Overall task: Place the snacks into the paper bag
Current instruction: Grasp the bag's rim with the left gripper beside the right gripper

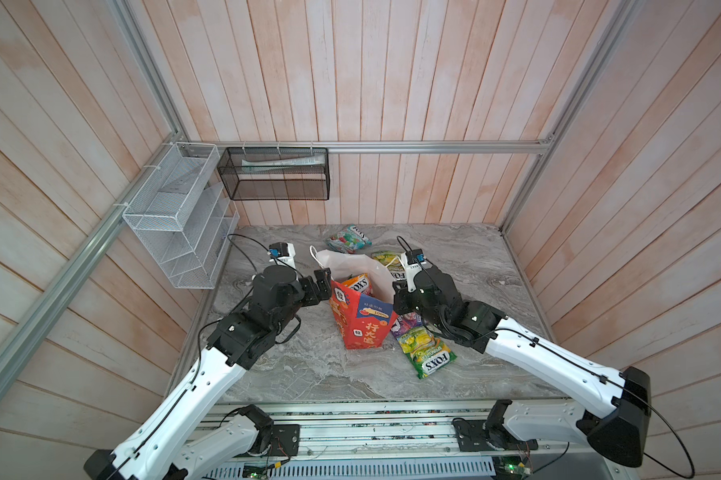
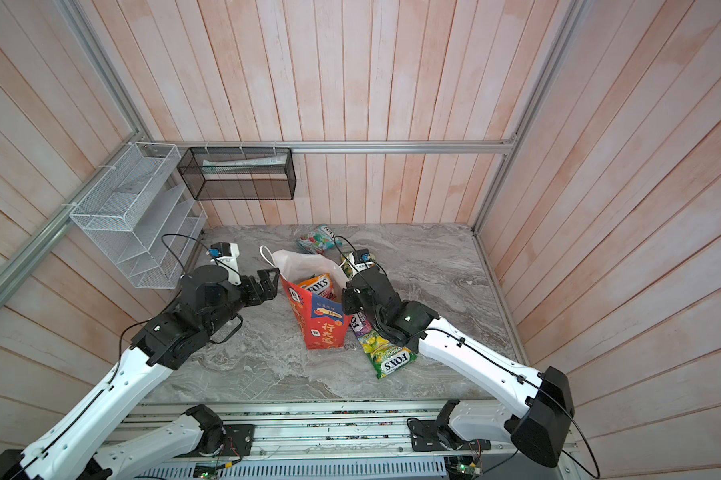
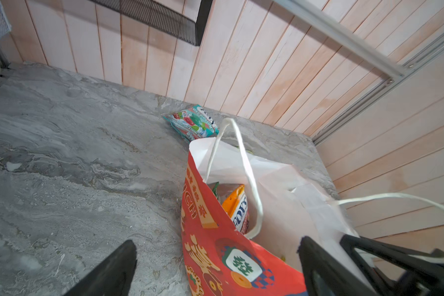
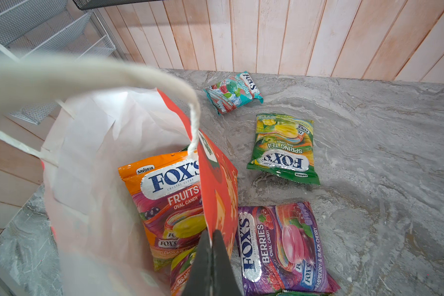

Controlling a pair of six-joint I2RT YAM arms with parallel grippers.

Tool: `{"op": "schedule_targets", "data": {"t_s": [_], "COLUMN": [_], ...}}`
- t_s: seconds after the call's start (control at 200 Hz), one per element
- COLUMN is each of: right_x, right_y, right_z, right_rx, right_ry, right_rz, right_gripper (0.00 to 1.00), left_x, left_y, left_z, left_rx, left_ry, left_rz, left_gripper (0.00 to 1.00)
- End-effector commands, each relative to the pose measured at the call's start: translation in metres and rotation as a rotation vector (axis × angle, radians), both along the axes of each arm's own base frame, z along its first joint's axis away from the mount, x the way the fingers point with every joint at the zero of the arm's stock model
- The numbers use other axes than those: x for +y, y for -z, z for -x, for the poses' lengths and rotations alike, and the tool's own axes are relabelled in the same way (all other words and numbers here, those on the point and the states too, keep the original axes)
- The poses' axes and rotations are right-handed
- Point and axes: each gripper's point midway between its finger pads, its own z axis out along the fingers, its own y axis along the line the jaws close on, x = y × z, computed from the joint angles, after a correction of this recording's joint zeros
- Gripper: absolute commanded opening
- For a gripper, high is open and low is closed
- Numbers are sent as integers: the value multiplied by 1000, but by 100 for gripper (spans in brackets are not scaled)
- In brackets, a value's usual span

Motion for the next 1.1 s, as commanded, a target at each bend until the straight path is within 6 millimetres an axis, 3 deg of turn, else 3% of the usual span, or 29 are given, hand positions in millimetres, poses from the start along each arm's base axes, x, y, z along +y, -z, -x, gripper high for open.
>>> {"op": "schedule_targets", "data": {"t_s": [0.0, 0.105, 0.28, 0.485, 0.67, 0.88, 1.095], "right_x": [3, 3, 6, 9, 9, 11, 12], "right_y": [-11, -10, -7, -7, -8, -6, -6], "right_z": [-5, -5, -4, -4, -2, -3, -2], "right_rx": [-40, -45, -48, -50, -56, -59, -64], "right_ry": [20, 28, 29, 27, 27, 33, 36], "right_rz": [5, 17, 34, 43, 46, 63, 72], "right_gripper": [0, 0, 0, 0, 0, 0, 0], "left_x": [-14, -27, -26, -20, -22, -22, -24], "left_y": [20, 27, 34, 24, 19, 13, 27], "left_z": [-7, -12, -26, -35, -39, -39, -45], "left_rx": [39, 46, 56, 53, 72, 77, 161], "left_ry": [12, 20, -43, -116, -133, -167, -216], "left_rz": [-11, -21, -75, -90, -73, -13, -7], "left_gripper": [100, 100, 100, 100, 82, 77, 68]}}
